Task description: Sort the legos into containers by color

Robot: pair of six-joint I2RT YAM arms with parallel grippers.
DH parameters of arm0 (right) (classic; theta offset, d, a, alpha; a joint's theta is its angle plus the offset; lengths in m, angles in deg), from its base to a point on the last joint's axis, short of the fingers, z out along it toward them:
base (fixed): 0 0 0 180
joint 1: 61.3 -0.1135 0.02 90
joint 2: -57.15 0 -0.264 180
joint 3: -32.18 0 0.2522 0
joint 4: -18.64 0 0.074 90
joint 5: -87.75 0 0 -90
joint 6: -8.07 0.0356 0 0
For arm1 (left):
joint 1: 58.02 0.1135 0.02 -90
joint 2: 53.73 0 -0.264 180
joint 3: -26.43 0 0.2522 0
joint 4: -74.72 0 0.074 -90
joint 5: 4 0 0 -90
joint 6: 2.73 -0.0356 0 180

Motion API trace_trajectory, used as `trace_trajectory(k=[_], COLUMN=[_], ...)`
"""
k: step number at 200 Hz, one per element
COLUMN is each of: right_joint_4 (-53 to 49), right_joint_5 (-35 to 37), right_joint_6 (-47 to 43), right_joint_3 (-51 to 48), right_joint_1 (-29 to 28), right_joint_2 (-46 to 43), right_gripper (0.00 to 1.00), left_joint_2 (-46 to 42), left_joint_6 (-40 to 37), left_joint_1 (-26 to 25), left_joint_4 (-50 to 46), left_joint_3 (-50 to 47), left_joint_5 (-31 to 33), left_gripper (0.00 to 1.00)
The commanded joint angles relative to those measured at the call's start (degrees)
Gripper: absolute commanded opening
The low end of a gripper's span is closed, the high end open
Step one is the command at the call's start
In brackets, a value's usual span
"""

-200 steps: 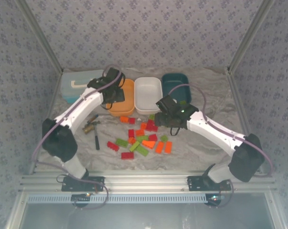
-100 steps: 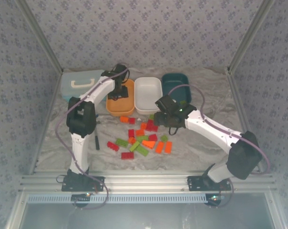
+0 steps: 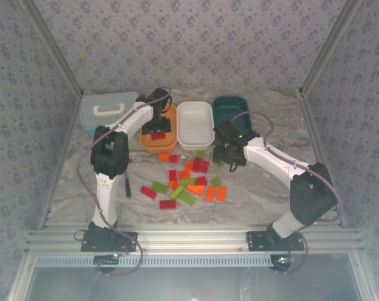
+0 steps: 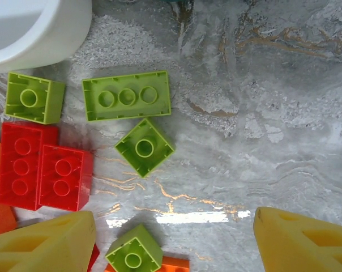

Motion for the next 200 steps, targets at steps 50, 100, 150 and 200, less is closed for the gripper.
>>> trace_trajectory(k=[50,100,150,200], right_joint_4=[-2.0,-2.2,-1.5,0.7], right_joint_5=[0.2,-0.1,-1.1,-3.7], right_joint_6=[-3.2,-4.3,-5.2,-6.7], right_joint_3=[0.3,2.1,3.4,0.0], right_joint_1=[-0.1,0.3,0.3,0.7], right_joint_2=[-2.1,-0.3,1.4,0.9], right_gripper=[0.76,0.76,0.74,0.71], left_joint_2=[-3.8,-15.4,-33.7,-50.8], left_joint_6=[-0.4,1.6,4.2,9.7], left_joint_1=[0.1,-0.5,-6.4,-8.9], left_joint_4=[-0.7,1.3,6.5,10.0], left_joint_3=[0.0,-5.8,-21.8,-37.9], left_joint_5=[0.0,-1.1,-1.9,-2.8], left_gripper=[0.78,0.8,0.81,0.84])
